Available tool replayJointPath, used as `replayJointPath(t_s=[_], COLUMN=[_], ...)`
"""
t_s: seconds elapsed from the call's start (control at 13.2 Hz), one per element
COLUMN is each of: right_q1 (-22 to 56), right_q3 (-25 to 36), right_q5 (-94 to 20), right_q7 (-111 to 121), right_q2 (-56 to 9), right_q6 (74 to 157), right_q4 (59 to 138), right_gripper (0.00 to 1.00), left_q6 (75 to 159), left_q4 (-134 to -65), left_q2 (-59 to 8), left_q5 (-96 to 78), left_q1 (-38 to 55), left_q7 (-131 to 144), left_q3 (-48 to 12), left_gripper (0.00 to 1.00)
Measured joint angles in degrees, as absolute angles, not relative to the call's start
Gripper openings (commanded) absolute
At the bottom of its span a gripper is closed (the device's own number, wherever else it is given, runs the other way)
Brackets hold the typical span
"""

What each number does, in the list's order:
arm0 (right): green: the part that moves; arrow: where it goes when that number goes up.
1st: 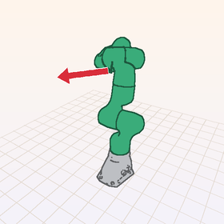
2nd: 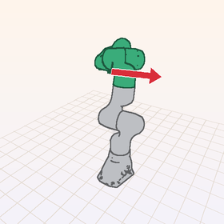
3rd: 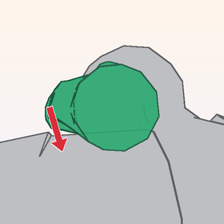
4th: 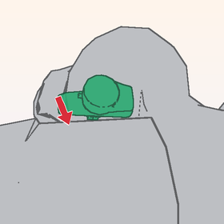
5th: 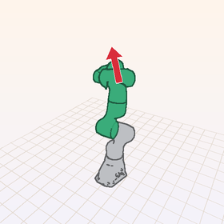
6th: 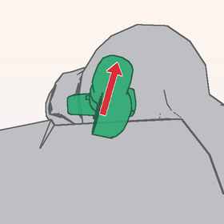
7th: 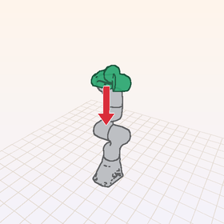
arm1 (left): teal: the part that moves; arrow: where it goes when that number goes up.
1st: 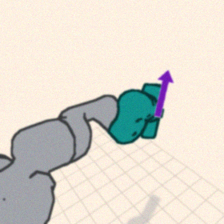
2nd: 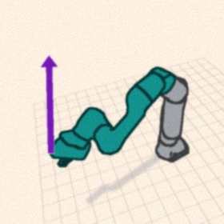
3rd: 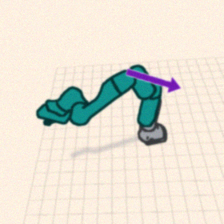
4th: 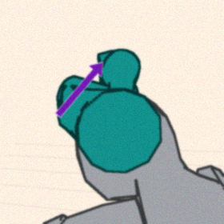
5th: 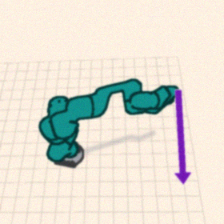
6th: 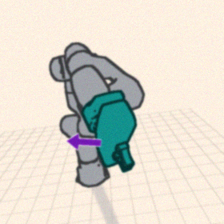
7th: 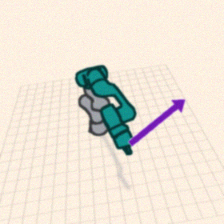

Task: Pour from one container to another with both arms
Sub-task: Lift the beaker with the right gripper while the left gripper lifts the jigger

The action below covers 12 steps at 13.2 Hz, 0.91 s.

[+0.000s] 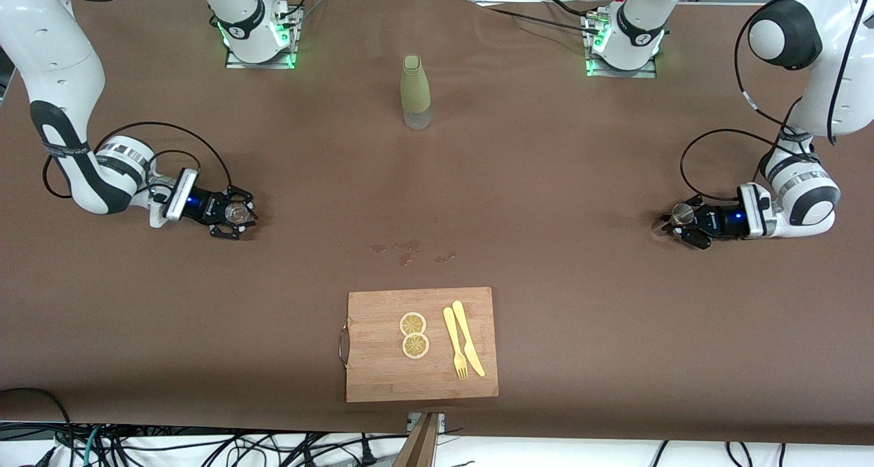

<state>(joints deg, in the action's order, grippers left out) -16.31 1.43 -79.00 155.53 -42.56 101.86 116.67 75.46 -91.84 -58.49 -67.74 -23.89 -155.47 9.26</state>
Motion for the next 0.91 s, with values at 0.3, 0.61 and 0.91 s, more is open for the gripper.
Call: replayJointPath(t_s=[0.3,0.61,0.91], right_q1=[-16.2,-10.0,1.0], right_q3=[-0.6,-3.7,-3.8], right_q5=[-79.1,-79.3,-79.2], right_q7=[153.1,146.4,135.3], right_q2=[-42.6,-42.5,-42.5], right_q6=[100.5,100.3,101.0], right_q4=[114.3,108.7,99.9], right_gripper=[0.00,0.00,0.00], left_q6=[75.4,75.6,78.9], left_q4=[-91.7,-89.8,-88.7], left_q2=[-58.5,-57.9,-55.6], left_q5=[-67.7,-67.7,-70.2], left_q1=[-23.7,-20.6,-14.2], left_q7=[-154.8,-151.4,-144.4], left_q3=[9.2,6.6,2.8], left_gripper=[0.00,0.00,0.00])
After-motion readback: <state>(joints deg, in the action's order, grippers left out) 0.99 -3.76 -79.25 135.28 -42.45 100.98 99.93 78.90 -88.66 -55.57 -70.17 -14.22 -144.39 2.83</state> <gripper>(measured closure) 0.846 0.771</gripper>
